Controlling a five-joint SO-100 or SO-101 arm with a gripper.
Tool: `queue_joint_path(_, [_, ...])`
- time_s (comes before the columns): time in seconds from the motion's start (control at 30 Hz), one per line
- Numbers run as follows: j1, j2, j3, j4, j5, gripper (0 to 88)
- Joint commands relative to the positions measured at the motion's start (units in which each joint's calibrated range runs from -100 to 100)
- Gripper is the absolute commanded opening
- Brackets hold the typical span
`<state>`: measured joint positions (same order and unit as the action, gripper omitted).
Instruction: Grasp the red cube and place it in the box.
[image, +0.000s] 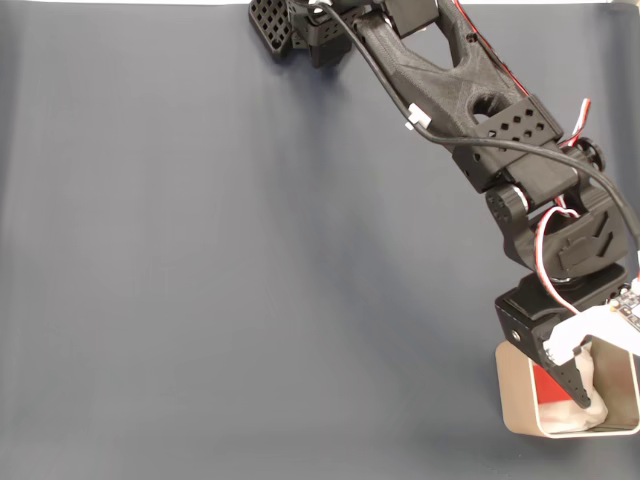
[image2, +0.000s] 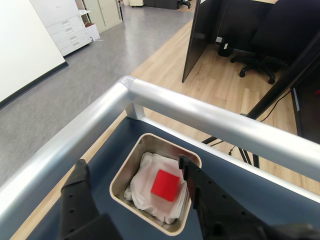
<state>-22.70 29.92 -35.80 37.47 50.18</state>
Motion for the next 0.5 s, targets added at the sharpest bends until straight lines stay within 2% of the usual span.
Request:
queue_joint_path(0.0, [0.12, -1.06, -1.15, -1.57, -0.15, 44.6])
queue_joint_path(0.47, [0.19, -0.97, -0.87, -1.73, 0.34, 45.9])
